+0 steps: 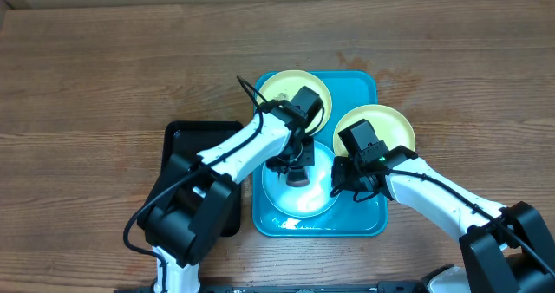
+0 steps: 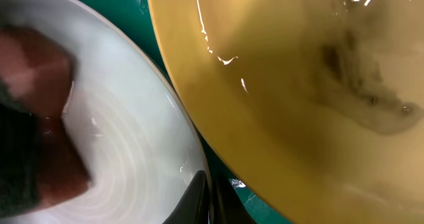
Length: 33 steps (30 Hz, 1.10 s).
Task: Clean dirty plates on tray and stack at the side
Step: 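Scrub the white plate with the sponge in the left gripper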
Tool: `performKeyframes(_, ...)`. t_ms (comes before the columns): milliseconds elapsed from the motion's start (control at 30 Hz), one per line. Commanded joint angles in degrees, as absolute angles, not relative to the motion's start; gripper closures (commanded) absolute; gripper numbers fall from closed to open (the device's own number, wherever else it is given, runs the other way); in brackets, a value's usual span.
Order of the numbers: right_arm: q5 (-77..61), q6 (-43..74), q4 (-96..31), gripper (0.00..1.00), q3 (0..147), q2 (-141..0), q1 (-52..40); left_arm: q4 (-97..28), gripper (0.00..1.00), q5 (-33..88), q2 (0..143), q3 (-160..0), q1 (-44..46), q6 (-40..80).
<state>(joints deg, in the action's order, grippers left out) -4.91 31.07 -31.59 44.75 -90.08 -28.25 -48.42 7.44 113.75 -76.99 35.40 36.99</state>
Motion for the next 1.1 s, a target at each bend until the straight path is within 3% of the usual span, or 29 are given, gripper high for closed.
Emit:
performKeyframes(0,-1.4,31.5,-32.1,0.96,43.9,-90.2,-27.6,-50.4,0.96,-1.5,113.9,-77.6,32.2,36.2)
performKeyframes(133,-1.3,31.5,-32.3,0.96,43.9,-90.3,-27.6,-56.0,0.96,-11.9,114.0,-77.6,30.9,32.8)
performKeyframes(267,-1.4,31.5,-32.4,0.96,43.9,-90.3,-27.6,-59.7,0.96,-13.5,114.1,-77.6,30.9,28.0)
performKeyframes(533,-1.4,31.5,-33.3,0.96,43.9,-90.2,-27.6,-52.2,0.96,10.7,114.1,-77.6,31.2,24.7)
performKeyframes(667,-1.6,31.5,-33.3,0.96,43.9,-90.2,-27.6,-43.8,0.96,21.6,114.1,-77.5,31.8,30.0)
performKeyframes(800,-1.6,31.5,-33.3,0.96,43.9,-90.2,-27.6,-39.5,0.96,23.0,114.1,-77.5,34.2,34.7)
performKeyframes(1067,-1.6,31.5,-33.3,0.96,43.9,-90.2,-27.6,-45.0,0.96,22.9,114.1,-77.3,35.8,34.7)
